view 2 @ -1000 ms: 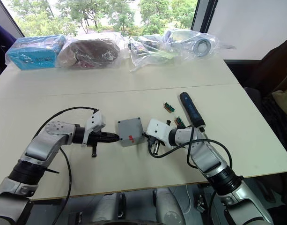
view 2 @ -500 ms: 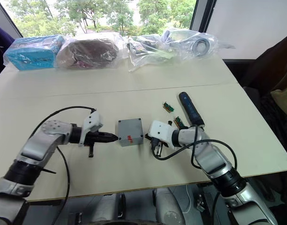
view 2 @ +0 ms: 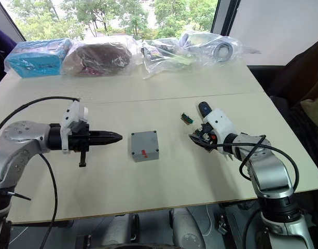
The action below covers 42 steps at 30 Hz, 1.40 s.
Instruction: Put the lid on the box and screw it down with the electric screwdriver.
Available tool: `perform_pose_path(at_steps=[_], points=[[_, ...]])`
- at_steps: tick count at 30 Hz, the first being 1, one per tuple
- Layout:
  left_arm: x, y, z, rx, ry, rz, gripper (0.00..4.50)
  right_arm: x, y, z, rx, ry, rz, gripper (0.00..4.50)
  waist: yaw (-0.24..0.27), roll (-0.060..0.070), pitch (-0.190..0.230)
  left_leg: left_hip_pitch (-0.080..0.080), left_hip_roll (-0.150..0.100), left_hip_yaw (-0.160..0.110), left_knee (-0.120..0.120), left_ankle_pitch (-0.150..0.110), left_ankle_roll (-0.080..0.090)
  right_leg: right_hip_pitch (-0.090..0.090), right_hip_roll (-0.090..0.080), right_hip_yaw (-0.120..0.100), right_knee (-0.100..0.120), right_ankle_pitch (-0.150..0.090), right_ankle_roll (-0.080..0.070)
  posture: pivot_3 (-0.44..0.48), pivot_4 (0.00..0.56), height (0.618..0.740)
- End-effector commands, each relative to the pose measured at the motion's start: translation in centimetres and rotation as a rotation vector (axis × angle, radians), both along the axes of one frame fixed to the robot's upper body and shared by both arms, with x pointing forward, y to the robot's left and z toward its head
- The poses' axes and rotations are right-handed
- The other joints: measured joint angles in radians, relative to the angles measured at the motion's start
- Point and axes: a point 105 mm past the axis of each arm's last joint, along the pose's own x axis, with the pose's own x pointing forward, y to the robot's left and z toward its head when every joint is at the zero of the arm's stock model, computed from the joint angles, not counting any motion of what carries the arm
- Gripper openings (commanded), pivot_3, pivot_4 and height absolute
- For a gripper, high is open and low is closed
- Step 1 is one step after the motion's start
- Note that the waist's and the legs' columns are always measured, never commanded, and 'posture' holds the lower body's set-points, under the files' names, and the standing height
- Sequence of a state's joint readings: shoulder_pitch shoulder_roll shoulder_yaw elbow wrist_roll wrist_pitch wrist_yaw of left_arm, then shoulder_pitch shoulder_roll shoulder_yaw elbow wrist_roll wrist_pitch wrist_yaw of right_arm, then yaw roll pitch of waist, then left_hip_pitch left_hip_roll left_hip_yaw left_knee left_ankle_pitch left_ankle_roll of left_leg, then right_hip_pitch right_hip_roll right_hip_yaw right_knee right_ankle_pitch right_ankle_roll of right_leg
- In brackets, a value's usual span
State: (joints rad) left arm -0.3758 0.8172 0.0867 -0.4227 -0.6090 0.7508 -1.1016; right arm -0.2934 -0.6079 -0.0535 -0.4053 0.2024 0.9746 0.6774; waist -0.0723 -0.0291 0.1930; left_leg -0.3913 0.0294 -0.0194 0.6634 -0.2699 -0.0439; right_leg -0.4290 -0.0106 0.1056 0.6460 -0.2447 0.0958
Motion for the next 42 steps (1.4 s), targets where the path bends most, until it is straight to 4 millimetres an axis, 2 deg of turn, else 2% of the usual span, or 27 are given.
perform_pose_path(at_steps=[1, 21, 22, 24, 25, 26, 29, 30, 36, 40, 42], points=[[-0.2, -0.7, 1.0, -0.013, -0.04, -0.021, 0.0, 0.2, 0.3, 0.6, 0.05, 0.01, -0.045, 3.21, 0.0, 0.0, 0.0, 0.0, 0.0, 0.0, 0.0, 0.0, 0.0, 0.0, 0.0, 0.0, 0.0, 0.0, 0.0, 0.0, 0.15, 0.74], [-0.1, -1.3, 0.8, 0.007, -0.06, -0.054, 0.0, 0.8, -0.1, -0.2, 0.061, 0.038, -0.124, 3.21, 0.002, 0.0, 0.0, -0.001, 0.0, 0.0, -0.001, 0.0, 0.0, 0.0, 0.0, 0.0, -0.002, 0.0, 0.0, 0.0, 0.15, 0.74], [-0.1, -1.3, 0.8, 0.009, -0.062, -0.056, 0.0, 0.8, -0.2, -0.2, 0.061, 0.039, -0.124, 2.8, 0.002, 0.0, 0.0, -0.001, 0.0, 0.0, -0.001, 0.0, 0.0, 0.0, 0.0, 0.0, -0.002, 0.0, 0.0, 0.0, 0.15, 0.74], [0.0, -1.3, 0.8, 0.01, -0.064, -0.056, 0.0, 0.8, -0.2, -0.3, 0.06, 0.041, -0.129, 2.3, 0.001, 0.0, 0.0, -0.001, 0.0, 0.0, -0.001, 0.0, 0.0, 0.0, 0.0, 0.0, -0.002, 0.0, 0.0, 0.0, 0.15, 0.74], [0.0, -1.3, 0.8, 0.01, -0.064, -0.057, 0.0, 0.8, -0.3, -0.3, 0.06, 0.042, -0.132, 1.74, 0.001, 0.0, 0.0, -0.001, 0.0, 0.0, -0.001, 0.0, 0.0, 0.0, 0.0, 0.0, -0.002, 0.0, 0.0, 0.0, 0.15, 0.74], [0.0, -1.4, 0.8, 0.01, -0.064, -0.057, 0.0, 0.8, -0.3, -0.3, 0.06, 0.042, -0.133, 1.53, 0.002, 0.0, 0.0, -0.001, 0.0, 0.0, -0.001, 0.0, 0.0, 0.0, 0.0, 0.0, -0.002, 0.0, 0.0, 0.0, 0.15, 0.74], [0.0, -1.5, 0.9, 0.009, -0.067, -0.06, 0.0, 0.8, -0.4, -0.4, 0.056, 0.047, -0.139, 0.3, 0.002, 0.0, 0.0, -0.001, 0.0, 0.0, -0.001, 0.0, 0.0, 0.0, 0.0, 0.0, -0.002, 0.0, 0.0, 0.0, 0.15, 0.74], [0.1, -1.5, 0.9, 0.009, -0.069, -0.06, 0.0, 0.8, -0.4, -0.3, 0.056, 0.047, -0.14, 0.07, 0.002, 0.0, 0.0, -0.001, 0.0, 0.0, -0.001, 0.0, 0.0, 0.0, 0.0, 0.0, -0.002, 0.0, 0.0, 0.0, 0.15, 0.74], [0.1, -1.4, 0.9, 0.01, -0.067, -0.056, 0.0, 0.9, -0.6, 0.3, 0.064, 0.034, -0.147, 0.07, 0.001, 0.0, 0.0, -0.001, 0.0, 0.0, -0.001, 0.0, 0.0, 0.0, 0.0, 0.0, -0.003, 0.0, 0.0, 0.0, 0.15, 0.74], [0.0, -1.2, 0.7, 0.014, -0.063, -0.044, 0.0, 1.0, -0.6, 1.8, 0.104, 0.007, -0.148, 0.07, 0.002, 0.001, 0.001, -0.001, 0.0, 0.0, -0.001, 0.0, 0.0, 0.0, 0.0, 0.0, -0.003, 0.0, 0.0, 0.0, 0.15, 0.74], [-0.1, -0.9, 0.6, 0.016, -0.058, -0.035, 0.0, 1.1, -0.4, 3.6, 0.123, -0.043, -0.128, 0.07, 0.001, 0.001, 0.001, -0.001, 0.0, 0.0, -0.001, 0.0, 0.0, 0.0, 0.0, 0.0, -0.003, 0.0, 0.0, 0.0, 0.15, 0.74]])
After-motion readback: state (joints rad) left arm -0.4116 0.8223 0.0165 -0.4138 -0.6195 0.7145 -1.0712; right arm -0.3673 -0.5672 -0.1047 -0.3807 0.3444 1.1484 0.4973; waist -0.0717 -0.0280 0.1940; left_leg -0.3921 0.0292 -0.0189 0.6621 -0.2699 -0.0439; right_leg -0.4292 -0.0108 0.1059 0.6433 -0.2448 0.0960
